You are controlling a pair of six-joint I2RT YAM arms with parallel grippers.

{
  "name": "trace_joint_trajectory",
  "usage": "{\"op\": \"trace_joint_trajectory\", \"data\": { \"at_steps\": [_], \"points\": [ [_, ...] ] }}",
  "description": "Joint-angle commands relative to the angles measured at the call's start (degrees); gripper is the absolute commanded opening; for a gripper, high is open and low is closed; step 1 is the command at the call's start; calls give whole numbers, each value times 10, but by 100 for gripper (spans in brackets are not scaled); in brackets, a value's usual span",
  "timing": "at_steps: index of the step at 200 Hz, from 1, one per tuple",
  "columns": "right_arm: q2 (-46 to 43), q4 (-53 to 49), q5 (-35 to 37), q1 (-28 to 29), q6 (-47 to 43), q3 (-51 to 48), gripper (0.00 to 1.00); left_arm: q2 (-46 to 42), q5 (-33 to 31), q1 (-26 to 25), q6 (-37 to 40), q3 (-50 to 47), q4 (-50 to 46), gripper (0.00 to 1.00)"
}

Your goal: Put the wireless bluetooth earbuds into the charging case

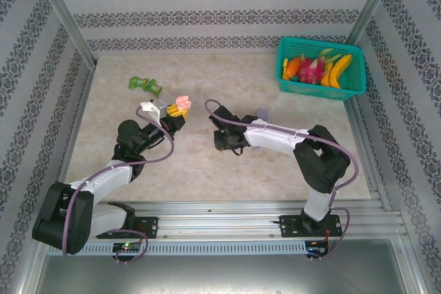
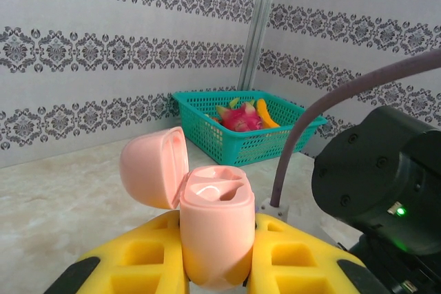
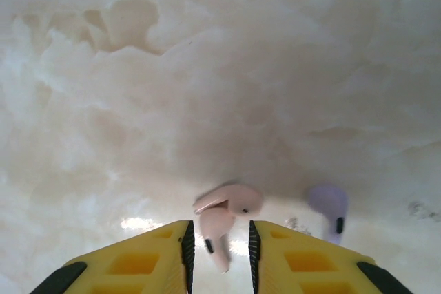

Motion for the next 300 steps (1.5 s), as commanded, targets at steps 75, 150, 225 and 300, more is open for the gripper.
{"op": "trace_joint_trajectory", "data": {
  "at_steps": [75, 150, 225, 300],
  "points": [
    [40, -10, -2, 27, 10, -3, 29, -21, -8, -3, 17, -7, 2, 0],
    [51, -21, 13, 29, 5, -1, 28, -21, -8, -3, 18, -8, 2, 0],
    [88, -39, 32, 29, -12, 34, 28, -21, -9, -3, 17, -8, 2, 0],
    [118, -60, 50, 32, -31, 66, 27, -21, -9, -3, 15, -6, 2, 0]
  ]
}}
